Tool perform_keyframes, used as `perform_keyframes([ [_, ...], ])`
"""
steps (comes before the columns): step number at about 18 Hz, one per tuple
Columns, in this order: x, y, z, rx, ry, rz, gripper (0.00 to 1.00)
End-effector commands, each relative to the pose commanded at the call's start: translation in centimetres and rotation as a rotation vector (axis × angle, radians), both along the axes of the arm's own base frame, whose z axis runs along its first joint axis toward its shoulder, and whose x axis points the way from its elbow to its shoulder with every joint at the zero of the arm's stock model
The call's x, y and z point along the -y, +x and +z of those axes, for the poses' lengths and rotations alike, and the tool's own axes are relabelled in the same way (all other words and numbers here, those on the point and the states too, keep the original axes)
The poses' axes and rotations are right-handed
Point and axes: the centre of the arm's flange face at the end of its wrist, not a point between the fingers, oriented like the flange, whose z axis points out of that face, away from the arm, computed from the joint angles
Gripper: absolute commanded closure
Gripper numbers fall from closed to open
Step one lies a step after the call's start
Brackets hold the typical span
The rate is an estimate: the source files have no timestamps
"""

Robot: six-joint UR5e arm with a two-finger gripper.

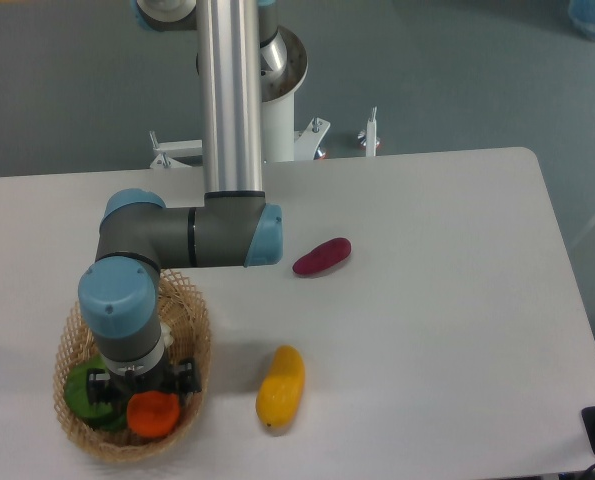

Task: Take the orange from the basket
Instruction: 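Lower the gripper onto the orange inside the basket, then close the gripper around the orange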

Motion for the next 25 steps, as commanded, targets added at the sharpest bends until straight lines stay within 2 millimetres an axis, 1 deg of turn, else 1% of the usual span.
perform_keyframes([
  [6, -0.1, -0.1, -1.1, 0.002, -0.016, -0.004, 0.00],
  [13, -0.2, -0.2, -1.4, -0.003, -0.019, -0.008, 0.00],
  [20, -0.3, -0.4, -2.3, -0.012, -0.031, -0.004, 0.00],
  [21, -0.3, -0.4, -2.3, -0.014, -0.028, -0.006, 0.01],
  [24, -0.4, -0.4, -2.2, -0.016, -0.024, -0.006, 0.07],
  [25, -0.4, -0.4, -2.2, -0.014, -0.023, -0.006, 0.07],
])
